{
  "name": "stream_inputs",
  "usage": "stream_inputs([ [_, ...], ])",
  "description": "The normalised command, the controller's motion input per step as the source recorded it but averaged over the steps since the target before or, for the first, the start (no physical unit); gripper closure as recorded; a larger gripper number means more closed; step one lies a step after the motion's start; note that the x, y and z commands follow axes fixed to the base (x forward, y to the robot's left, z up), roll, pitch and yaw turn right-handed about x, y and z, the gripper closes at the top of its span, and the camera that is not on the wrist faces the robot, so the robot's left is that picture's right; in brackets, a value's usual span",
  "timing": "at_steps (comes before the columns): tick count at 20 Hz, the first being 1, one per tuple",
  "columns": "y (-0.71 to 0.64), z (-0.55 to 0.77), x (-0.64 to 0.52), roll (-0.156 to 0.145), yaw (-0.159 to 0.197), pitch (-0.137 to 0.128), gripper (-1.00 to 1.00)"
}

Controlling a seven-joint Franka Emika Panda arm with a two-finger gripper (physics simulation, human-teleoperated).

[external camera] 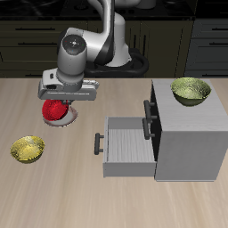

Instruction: Place the red bowl on the plate and close the bottom drawer of the white cabinet

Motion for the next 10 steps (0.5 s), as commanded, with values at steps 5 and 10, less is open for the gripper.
stream_inputs([
  [5,-0.03,-0.01,-0.05,-0.013,-0.004,0.004,1.00],
  [10,-0.03,-0.05,-0.01,-0.006,0.005,0.007,1.00],
])
